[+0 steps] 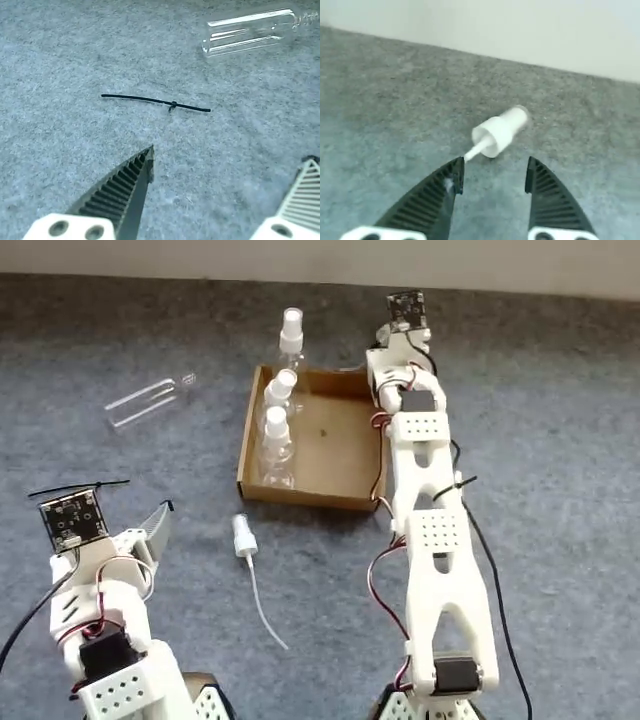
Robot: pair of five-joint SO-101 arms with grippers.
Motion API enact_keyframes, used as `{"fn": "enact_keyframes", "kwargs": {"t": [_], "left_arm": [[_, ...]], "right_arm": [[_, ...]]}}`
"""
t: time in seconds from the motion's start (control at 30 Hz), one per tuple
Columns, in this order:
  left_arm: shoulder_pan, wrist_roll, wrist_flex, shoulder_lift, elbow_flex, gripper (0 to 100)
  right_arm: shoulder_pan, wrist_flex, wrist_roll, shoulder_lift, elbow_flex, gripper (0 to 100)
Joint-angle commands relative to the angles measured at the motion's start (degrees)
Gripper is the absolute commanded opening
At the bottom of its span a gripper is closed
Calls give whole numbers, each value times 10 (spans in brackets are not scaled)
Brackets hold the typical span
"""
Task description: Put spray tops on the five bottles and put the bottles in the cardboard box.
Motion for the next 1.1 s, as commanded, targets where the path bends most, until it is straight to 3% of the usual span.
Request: {"fn": "enact_keyframes", "kwargs": {"t": [0.0,0.17,0.37,0.57,0.77,1.07], "left_arm": [[-7,0,-13,-7,-5,389],[-7,0,-13,-7,-5,389],[-7,0,-12,-7,-3,389],[-7,0,-12,-7,-2,389],[-7,0,-11,-7,-2,389],[-7,0,-11,-7,-2,389]], "right_arm": [[26,-9,6,-38,-7,153],[27,8,58,-58,-6,152],[-2,21,61,-63,-10,152],[-26,121,60,-110,-6,152],[-22,163,3,-162,-5,152],[-34,162,1,-160,-3,152]]}}
